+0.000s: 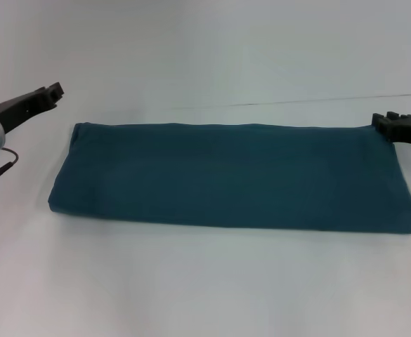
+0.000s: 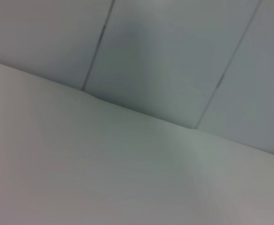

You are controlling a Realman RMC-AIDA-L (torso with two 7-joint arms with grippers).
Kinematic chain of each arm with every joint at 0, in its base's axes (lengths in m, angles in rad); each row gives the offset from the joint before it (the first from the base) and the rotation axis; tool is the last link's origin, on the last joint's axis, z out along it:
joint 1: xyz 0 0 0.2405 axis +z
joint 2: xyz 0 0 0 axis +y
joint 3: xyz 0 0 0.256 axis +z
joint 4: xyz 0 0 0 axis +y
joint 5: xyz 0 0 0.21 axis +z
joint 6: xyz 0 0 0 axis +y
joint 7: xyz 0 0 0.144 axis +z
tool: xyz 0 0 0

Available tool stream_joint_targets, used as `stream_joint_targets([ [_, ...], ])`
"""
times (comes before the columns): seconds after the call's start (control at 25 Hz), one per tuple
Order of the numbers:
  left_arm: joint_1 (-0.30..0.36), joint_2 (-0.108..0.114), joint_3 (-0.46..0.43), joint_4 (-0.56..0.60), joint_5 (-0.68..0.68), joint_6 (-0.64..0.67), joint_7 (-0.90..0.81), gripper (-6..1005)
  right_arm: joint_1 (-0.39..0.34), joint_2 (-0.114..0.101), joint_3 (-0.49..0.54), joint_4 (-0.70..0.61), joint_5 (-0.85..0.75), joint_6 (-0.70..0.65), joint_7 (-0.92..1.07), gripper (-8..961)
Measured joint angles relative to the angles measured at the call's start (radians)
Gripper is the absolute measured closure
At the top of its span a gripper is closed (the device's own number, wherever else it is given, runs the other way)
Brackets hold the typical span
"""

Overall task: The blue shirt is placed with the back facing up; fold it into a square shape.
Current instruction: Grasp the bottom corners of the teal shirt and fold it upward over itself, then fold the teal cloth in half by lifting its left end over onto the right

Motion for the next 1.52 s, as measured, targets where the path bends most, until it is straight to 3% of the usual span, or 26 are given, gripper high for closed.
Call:
stream_joint_targets([
  [0.2,0.006,-0.001,0.000,-0.001,-0.034,-0.020,0.006,803,-0.008,-0.001,0.008,-0.009,0.036,0.004,0.012,688],
  [0.36,0.019,-0.001,0.000,0.004,-0.036,-0.015,0.004,545,-0.024,-0.017,0.006,-0.010,0.074,-0.042,0.025,514],
  [0.52,0.046,0.009,0.000,0.007,-0.032,0.047,-0.014,379,-0.049,-0.049,-0.003,-0.014,0.071,-0.133,0.104,328],
  [0.76,0.137,0.026,0.003,0.046,-0.023,0.280,-0.044,131,-0.130,-0.100,-0.064,-0.045,0.067,-0.340,0.281,117],
  [0.92,0.195,0.025,0.019,0.086,-0.010,0.382,-0.083,132,-0.178,-0.122,-0.133,-0.090,0.067,-0.432,0.398,69],
  [1.16,0.233,0.021,0.073,0.128,0.018,0.390,-0.117,135,-0.204,-0.157,-0.161,-0.113,0.007,-0.552,0.562,34],
  [1.52,0.254,0.021,0.092,0.182,0.165,0.412,-0.168,136,-0.200,-0.176,-0.160,-0.161,-0.099,-0.631,0.713,37],
])
